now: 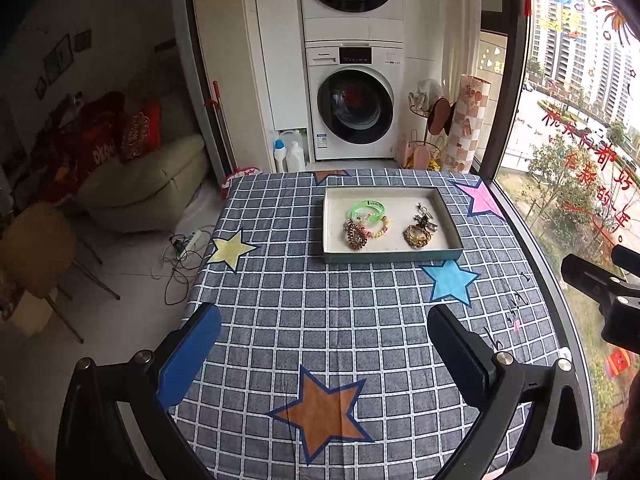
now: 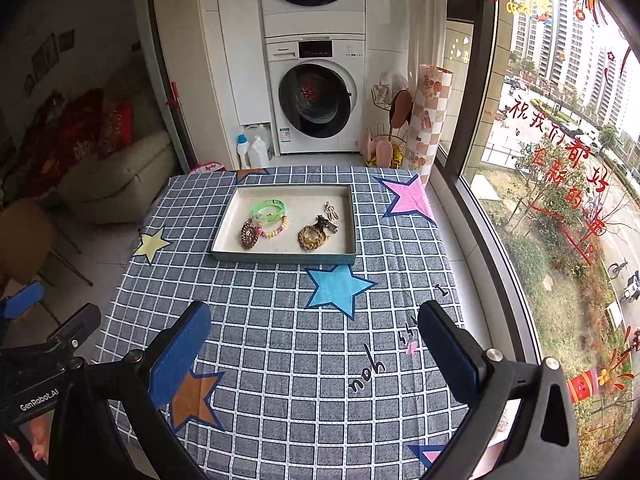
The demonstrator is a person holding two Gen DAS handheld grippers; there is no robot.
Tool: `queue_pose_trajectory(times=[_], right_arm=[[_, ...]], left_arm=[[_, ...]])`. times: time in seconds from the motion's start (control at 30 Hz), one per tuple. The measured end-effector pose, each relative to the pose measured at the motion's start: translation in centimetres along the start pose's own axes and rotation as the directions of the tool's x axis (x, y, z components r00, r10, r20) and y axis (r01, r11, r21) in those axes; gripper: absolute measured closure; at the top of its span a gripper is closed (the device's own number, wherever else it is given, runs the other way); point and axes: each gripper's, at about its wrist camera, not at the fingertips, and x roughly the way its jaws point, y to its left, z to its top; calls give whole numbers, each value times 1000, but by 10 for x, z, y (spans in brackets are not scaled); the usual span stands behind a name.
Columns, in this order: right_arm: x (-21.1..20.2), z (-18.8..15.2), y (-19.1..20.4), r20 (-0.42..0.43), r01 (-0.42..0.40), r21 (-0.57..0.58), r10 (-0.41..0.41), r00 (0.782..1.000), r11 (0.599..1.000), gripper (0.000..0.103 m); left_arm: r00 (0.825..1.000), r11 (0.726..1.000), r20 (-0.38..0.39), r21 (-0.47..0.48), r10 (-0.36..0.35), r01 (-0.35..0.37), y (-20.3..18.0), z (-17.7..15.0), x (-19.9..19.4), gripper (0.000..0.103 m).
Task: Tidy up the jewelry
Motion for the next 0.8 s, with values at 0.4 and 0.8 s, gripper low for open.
queue_pose_trajectory(times=[0.4, 0.8], right_arm=[[-20, 9, -2, 51, 15, 7, -16, 999, 1000, 0], [-22, 19, -2, 71, 8, 5, -8, 997, 1000, 0]], left_arm=[[998, 1000, 55, 5, 10, -10, -2, 12, -16, 0], [997, 1000, 75, 0, 13, -13, -6, 22, -18, 0]])
